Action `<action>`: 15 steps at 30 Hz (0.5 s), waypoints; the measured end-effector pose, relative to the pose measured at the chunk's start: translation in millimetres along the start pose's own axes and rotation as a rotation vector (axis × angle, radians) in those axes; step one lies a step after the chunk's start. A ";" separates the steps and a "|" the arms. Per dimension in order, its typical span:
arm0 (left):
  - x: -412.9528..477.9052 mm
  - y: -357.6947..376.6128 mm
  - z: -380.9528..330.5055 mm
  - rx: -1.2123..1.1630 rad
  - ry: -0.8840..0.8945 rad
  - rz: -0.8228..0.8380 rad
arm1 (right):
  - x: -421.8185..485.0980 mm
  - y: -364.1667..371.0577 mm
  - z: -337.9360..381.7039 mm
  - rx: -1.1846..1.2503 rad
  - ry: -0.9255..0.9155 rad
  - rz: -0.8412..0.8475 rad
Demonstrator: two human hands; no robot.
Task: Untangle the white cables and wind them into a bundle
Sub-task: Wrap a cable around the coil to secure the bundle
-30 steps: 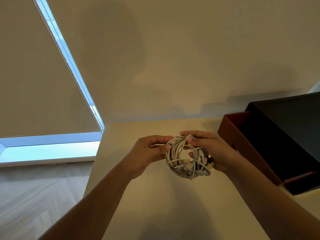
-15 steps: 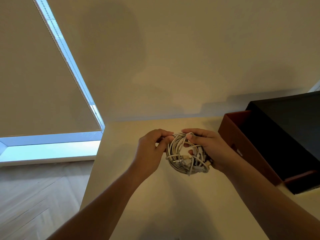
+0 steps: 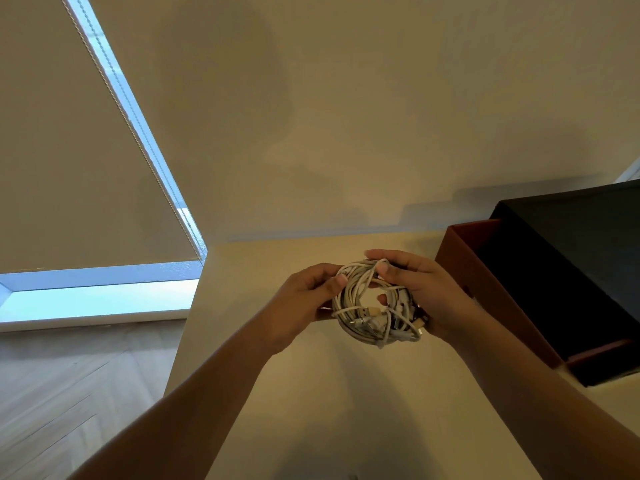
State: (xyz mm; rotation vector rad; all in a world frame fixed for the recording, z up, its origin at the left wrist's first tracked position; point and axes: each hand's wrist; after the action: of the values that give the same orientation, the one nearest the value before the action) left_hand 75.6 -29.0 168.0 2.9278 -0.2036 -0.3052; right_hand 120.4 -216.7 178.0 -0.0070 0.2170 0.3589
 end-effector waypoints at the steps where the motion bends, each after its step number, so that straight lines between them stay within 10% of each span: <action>1: -0.2 -0.9 0.1 -0.015 -0.017 0.002 | 0.1 -0.5 0.3 0.008 -0.005 0.010; 15: 4.3 7.0 -10.0 0.060 0.010 -0.025 | -0.2 0.4 -0.4 -0.045 -0.048 0.015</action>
State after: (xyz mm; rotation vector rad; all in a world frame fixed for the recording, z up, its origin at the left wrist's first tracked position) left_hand 81.1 -34.8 178.2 2.9927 -0.1785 -0.2934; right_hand 120.0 -216.4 177.6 -0.0409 0.1611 0.3782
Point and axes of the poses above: each hand's wrist, its own x-axis towards the middle knuckle, its own y-axis out of the palm, z = x × y, and after that the axes turned 7 degrees about -x, right-handed
